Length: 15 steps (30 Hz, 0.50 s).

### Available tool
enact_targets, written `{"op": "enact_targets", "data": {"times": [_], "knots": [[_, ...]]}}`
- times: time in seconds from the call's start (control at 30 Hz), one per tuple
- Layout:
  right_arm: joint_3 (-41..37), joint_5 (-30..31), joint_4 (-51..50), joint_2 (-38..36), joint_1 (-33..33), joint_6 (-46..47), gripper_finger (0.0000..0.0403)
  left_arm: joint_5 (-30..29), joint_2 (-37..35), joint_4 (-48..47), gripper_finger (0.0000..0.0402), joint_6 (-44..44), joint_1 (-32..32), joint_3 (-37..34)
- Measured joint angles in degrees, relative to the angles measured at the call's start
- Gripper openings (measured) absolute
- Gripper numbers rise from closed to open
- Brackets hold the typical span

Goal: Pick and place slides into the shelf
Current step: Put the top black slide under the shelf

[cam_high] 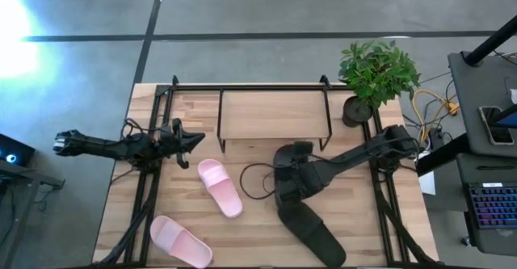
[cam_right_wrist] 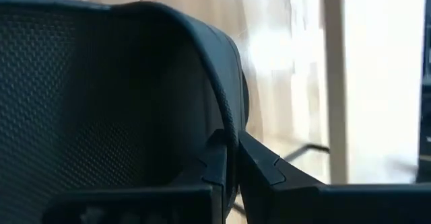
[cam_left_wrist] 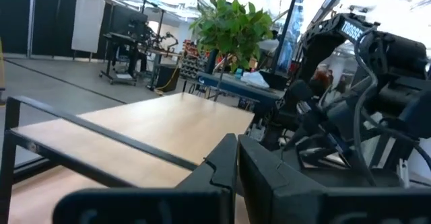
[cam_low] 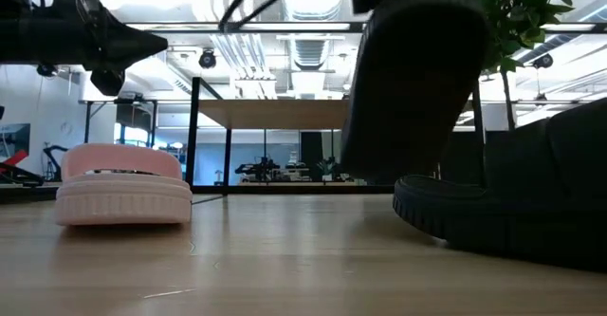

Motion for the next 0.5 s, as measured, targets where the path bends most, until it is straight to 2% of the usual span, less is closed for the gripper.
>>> {"op": "enact_targets", "data": {"times": [0.17, 0.4, 0.5], "knots": [[-3.4, 5.0, 7.6, 0.0, -2.4, -5.6, 0.0013, 0.0, 1.2, 0.0, 0.0, 0.0, 0.0, 0.0], [-3.6, 6.3, 24.4, 0.6, -5.4, -17.2, 0.0016, 0.0, 1.6, 0.1, 0.0, 0.0, 0.0, 0.0], [-3.0, 8.0, 24.0, 3.7, -6.5, -17.5, 0.0026, 0.0, 1.6, 0.2, 0.0, 0.0, 0.0, 0.0]]}}
